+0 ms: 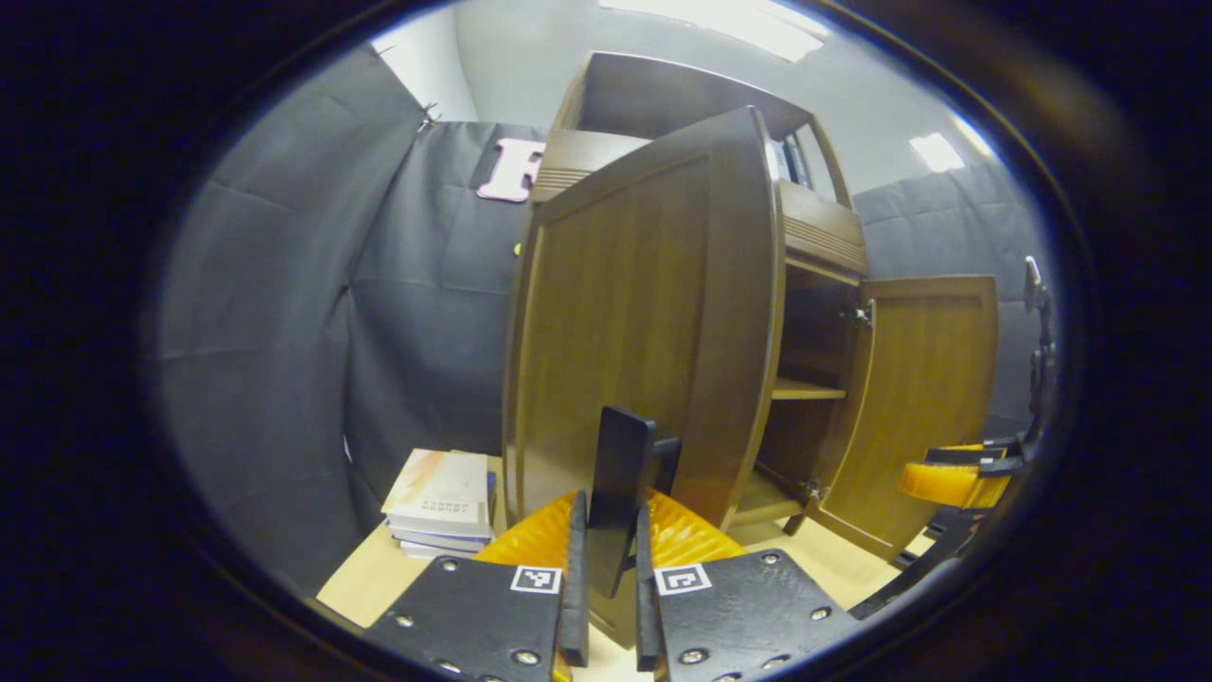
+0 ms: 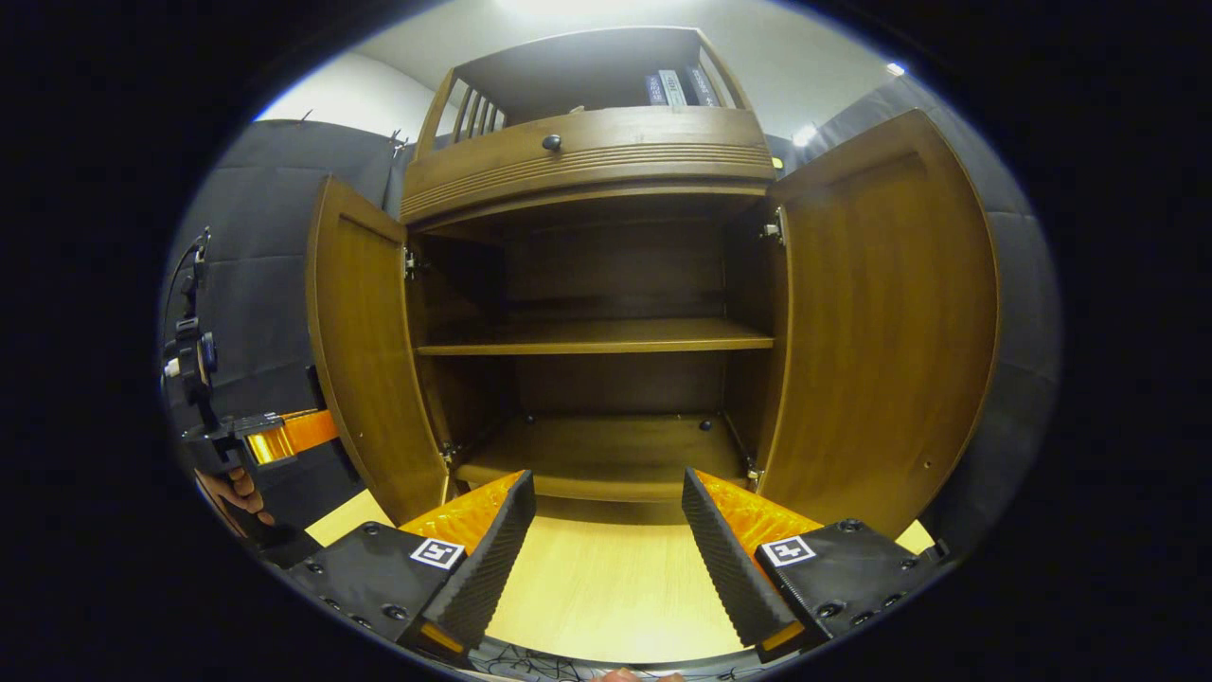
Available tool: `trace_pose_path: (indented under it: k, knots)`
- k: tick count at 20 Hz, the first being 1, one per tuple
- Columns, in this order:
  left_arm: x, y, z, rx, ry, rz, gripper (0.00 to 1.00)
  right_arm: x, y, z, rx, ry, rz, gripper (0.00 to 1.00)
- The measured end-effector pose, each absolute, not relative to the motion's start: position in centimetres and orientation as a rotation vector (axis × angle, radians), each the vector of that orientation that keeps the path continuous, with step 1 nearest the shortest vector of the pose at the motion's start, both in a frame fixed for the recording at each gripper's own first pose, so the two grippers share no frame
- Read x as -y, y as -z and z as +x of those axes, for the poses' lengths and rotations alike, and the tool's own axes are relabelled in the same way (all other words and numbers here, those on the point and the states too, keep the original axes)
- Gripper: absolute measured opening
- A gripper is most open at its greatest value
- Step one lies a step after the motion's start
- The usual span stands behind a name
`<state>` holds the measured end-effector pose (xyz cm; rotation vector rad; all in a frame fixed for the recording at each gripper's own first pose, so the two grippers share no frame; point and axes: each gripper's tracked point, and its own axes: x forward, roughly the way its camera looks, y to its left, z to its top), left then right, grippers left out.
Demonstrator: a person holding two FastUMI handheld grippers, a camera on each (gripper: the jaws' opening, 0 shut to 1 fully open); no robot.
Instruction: Open the right door of the double-door shoe cabinet with the right hand, and open the left door with the left hand.
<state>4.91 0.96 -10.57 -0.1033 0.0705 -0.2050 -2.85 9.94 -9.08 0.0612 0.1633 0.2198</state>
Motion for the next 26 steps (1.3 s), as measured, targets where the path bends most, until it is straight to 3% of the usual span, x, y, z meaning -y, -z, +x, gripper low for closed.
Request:
trace_pose_path:
  k: [6,8,16,17,18,20,26]
  knots:
    - [-6.5,11.4,4.9,-0.087,0.139,-0.071,0.22,-11.2,8.5,-2.6,-0.156,-0.237,0.05,0.93]
    - [-9.4,11.2,4.9,-0.079,0.11,-0.042,0.07,-11.3,8.8,-2.6,-0.162,-0.241,0.038,0.93]
    - [-13.5,11.3,5.8,-0.08,0.2,-0.037,0.07,-9.7,7.1,-1.1,-0.117,-0.219,-0.039,0.93]
    - [-13.7,11.2,5.8,-0.075,0.206,-0.037,0.02,-8.9,6.7,-0.7,-0.104,-0.203,-0.053,0.96]
    - [-13.8,11.3,5.8,-0.075,0.211,-0.037,0.07,-8.3,6.1,-0.4,-0.089,-0.192,-0.058,0.97]
    - [-13.8,11.4,5.7,-0.075,0.22,-0.035,0.02,-6.9,5.0,0.0,-0.059,-0.166,-0.064,0.97]
    - [-13.6,11.4,5.2,-0.077,0.185,-0.025,0.01,-4.1,4.2,0.1,-0.038,-0.111,-0.043,0.98]
